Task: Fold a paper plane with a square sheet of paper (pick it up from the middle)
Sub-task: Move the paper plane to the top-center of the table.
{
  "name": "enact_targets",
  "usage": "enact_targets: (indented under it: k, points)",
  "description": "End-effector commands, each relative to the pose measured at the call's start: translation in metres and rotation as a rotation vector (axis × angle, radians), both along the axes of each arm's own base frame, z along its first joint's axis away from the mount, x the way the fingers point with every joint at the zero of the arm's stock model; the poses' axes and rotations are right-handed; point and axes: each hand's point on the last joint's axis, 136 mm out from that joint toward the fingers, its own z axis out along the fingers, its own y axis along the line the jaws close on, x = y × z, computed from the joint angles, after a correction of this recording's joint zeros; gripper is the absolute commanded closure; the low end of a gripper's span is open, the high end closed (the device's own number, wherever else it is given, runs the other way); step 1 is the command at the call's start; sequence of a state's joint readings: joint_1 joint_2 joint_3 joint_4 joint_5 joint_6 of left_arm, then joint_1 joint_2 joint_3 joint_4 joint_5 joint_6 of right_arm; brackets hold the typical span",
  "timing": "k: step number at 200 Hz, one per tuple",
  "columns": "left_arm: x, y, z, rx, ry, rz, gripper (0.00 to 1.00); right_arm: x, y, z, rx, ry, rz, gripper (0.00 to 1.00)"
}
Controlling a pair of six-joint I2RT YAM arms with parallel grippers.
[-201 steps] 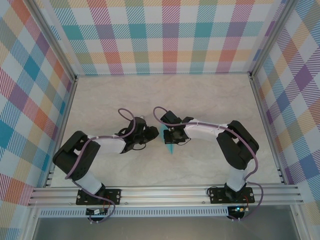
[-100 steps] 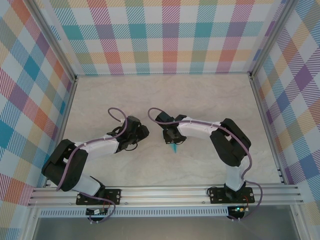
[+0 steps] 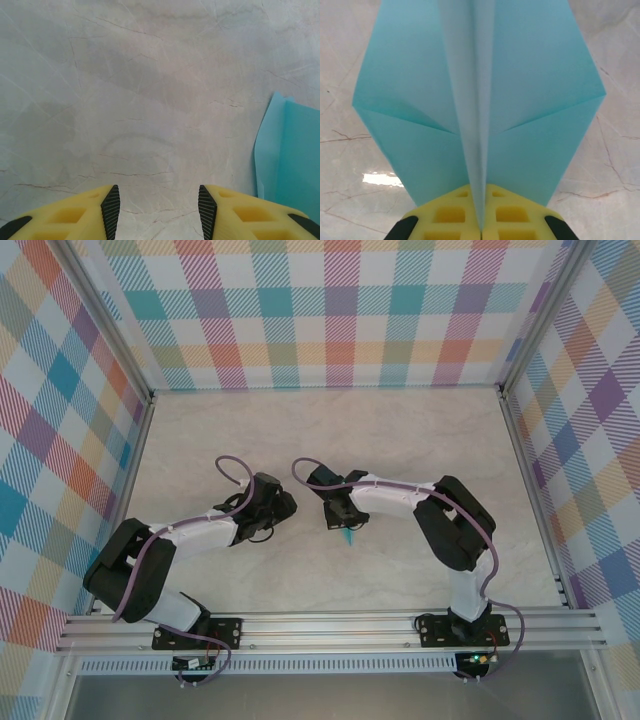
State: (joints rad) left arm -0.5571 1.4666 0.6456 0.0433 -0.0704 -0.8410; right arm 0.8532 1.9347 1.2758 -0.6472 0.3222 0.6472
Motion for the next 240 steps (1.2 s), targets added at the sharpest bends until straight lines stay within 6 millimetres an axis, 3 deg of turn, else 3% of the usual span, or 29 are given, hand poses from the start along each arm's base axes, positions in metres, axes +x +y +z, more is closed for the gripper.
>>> enact_targets:
  k: [1, 24, 52, 112, 173, 240]
  points:
    - [-0.002, 0.017, 0.005, 0.054, -0.007, 0.026, 0.5, 0.014, 0.005, 0.025, -0.007, -0.072, 0.017, 0.96]
    - [-0.005, 0.031, 0.009, 0.094, -0.005, 0.056, 0.45, 0.038, 0.012, 0.042, 0.017, -0.119, 0.027, 0.96]
    - [-0.013, 0.053, 0.014, 0.158, 0.002, 0.099, 0.31, 0.072, 0.021, 0.047, 0.057, -0.15, 0.033, 0.96]
    - [-0.028, 0.078, 0.025, 0.263, 0.005, 0.111, 0.16, 0.136, 0.045, 0.04, 0.106, -0.204, 0.074, 0.95]
    - [-0.031, 0.085, 0.026, 0.306, 0.005, 0.101, 0.08, 0.156, 0.062, 0.012, 0.126, -0.149, 0.097, 0.92]
    - [-0.029, 0.085, 0.023, 0.331, 0.019, 0.091, 0.02, 0.153, 0.066, -0.005, 0.129, -0.078, 0.081, 0.88]
